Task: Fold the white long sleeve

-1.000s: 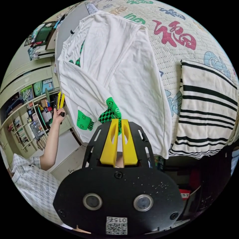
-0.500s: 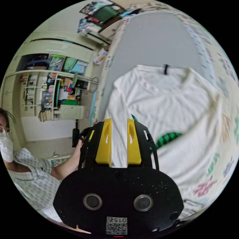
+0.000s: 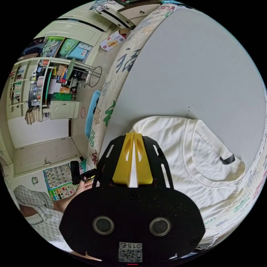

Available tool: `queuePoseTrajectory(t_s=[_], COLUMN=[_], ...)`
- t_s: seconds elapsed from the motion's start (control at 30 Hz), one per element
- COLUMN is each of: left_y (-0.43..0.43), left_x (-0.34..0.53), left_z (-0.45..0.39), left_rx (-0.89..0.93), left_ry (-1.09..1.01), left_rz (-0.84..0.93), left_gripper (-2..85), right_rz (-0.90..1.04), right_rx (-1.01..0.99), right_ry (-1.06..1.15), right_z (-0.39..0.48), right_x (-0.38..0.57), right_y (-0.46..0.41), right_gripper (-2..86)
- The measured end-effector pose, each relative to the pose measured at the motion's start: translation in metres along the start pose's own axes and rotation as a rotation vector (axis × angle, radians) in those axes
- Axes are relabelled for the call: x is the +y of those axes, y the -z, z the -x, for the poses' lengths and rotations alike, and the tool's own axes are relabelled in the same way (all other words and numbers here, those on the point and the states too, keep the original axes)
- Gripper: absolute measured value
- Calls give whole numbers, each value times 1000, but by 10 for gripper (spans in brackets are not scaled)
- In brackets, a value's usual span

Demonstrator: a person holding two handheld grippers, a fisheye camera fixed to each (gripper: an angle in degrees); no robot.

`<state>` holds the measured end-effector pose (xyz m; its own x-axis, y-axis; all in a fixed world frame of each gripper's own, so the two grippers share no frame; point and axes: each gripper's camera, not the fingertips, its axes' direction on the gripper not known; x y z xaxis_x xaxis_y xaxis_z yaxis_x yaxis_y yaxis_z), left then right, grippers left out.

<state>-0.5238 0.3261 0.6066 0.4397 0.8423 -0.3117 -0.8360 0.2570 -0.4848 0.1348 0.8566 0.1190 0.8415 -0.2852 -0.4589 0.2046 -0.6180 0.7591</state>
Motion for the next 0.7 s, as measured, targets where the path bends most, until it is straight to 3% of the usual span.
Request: queuePoseTrajectory(t_s=[0.17,0.27,0.37,0.57,0.7], left_y=[17,23,23,22,31], left_x=[-1,-2,-6,-16,-15], left_z=[0,2,2,-7,-15], left_rx=[32,54,59,52,36], left_ry=[-16,-5,8,-8,-27], left_rz=[-56,-69,-68,-60,-115], left_gripper=[0,-1,-2,-2,-3], right_rz=[-14,19,51,107,27], right_rx=[21,97,50,83,79], right_ry=[23,42,42,69,70], right_z=[-16,-21,-30,-29,-29], right_x=[-5,-6,-9,-23,-41], right_y=[-16,-33,-56,-92,-77], right_gripper=[12,70,91,21,8])
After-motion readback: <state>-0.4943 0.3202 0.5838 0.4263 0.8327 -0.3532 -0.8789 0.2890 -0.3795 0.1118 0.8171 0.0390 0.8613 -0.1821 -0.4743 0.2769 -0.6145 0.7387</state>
